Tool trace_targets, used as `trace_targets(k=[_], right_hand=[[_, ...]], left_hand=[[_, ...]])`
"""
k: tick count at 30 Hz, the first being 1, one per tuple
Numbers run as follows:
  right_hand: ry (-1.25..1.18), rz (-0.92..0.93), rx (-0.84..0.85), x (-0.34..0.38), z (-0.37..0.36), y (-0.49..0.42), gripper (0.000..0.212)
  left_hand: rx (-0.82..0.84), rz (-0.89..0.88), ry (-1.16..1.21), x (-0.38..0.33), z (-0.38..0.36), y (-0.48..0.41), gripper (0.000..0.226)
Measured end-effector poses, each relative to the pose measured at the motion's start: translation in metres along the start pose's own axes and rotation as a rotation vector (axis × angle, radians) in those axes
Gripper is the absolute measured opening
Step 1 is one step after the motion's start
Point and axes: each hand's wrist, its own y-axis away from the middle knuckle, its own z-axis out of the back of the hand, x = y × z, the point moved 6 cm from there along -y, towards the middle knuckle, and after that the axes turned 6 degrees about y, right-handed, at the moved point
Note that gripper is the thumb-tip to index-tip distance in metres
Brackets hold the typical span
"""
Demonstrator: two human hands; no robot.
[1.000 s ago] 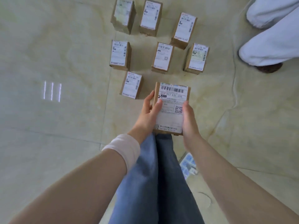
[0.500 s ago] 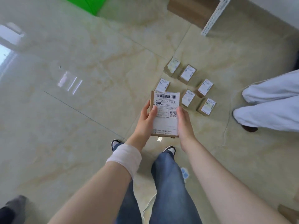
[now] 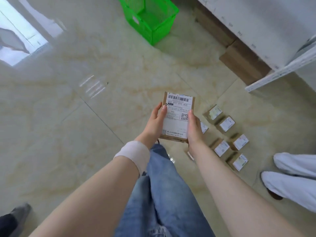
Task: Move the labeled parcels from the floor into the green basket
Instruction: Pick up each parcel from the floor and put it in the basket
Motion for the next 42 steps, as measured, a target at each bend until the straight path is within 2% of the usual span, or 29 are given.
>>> trace_targets(k=[5,10,14,23,31,33,37,42], right_hand=[[-0.003,0.057,0.061,0.089,-0.052,-0.032,0.033],[0.038,0.109,0.122,0.164,-0.122,-0.076,0.050],[0.022,0.116,0.148,0.212,-0.175,-0.123,0.053],[-0.123,0.043,0.057,0.321,-0.275,-0.199,0.053],[-0.202,-0.008,-0.052,0.397,-0.308,-0.292,0.051],[-0.211,-0.028,-0.030,0.412,-0.315,-0.322,0.056],[-0.285,-0.038,0.044,0.445,-0.332,-0.387,0.044],[-0.378,-0.087,0.032,0.475,-0.351,-0.452,0.048]], left_hand=[[-0.070,-0.059,0.024,-0.089,0.030,-0.039,0.055],[-0.148,-0.097,0.083,-0.164,0.071,-0.092,0.056],[-0.183,-0.120,0.115,-0.218,0.101,-0.144,0.054],[-0.079,-0.058,0.141,-0.337,0.161,-0.266,0.054],[0.057,0.000,0.043,-0.424,0.152,-0.382,0.054],[0.076,0.012,0.030,-0.439,0.146,-0.414,0.052],[0.073,0.013,-0.004,-0.472,0.141,-0.481,0.048],[0.095,0.050,-0.078,-0.499,0.136,-0.567,0.044]])
